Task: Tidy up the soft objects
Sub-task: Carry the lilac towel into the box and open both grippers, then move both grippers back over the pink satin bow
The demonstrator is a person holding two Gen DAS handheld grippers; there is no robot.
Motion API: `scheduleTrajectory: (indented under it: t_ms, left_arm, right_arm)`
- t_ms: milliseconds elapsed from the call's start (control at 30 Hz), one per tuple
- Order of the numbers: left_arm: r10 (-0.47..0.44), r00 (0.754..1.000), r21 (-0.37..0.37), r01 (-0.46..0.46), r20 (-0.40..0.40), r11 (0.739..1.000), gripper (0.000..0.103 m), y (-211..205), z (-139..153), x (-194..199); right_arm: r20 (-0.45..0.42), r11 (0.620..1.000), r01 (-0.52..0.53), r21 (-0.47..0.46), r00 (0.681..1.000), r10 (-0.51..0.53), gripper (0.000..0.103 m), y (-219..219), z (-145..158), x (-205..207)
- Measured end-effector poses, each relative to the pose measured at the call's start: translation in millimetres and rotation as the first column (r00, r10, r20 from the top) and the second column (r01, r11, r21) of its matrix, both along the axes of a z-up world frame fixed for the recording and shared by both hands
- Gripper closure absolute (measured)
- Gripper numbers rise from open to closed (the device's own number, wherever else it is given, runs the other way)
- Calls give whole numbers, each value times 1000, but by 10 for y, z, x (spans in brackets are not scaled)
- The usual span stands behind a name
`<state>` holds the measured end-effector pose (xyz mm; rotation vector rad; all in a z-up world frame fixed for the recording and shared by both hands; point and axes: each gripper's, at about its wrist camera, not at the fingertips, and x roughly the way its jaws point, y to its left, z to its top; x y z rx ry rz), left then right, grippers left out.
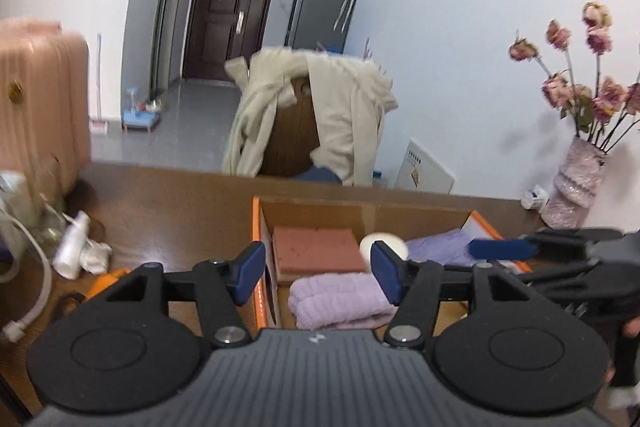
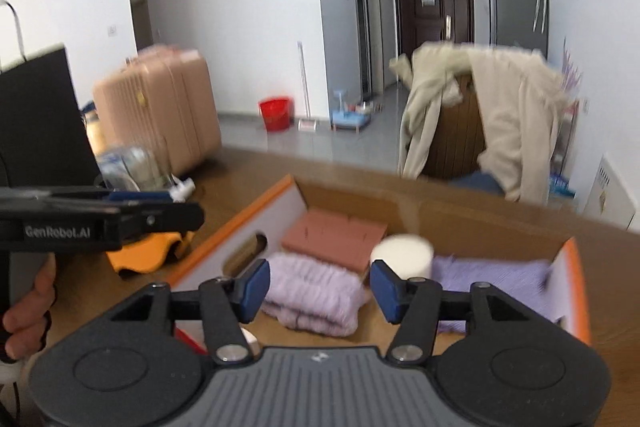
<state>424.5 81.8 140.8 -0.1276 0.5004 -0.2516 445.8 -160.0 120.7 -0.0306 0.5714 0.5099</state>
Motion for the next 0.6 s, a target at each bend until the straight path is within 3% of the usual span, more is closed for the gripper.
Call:
scheduleTrajectory:
  t_ms: [67,300,467,500,600]
  left_arm:
    - [-7,999,14,7,40,1000,32,-17,163,-210]
    - [24,991,46,-30,129,998,23,-120,511,-1040]
    - [56,980,36,-64,190,997,19,-187,436,-1750]
    - [71,979,24,-77,193,997,19,-188,396,-1885]
    - [99,982,-25,-96,163,995,18,-202,228,-2162]
  right_arm:
    - [43,1000,8,1,999,-8,42,-112,187,-188]
    - [160,1000,-3,27,987,-2,29,-482,619,-970]
    - [202,999,-33,16,979,29,24,-626,543,-1594]
    - [207,999,-48,19,977,43,19,-653,481,-1715]
    - [224,995,-102,8,970,97,17,-690,239,-2015]
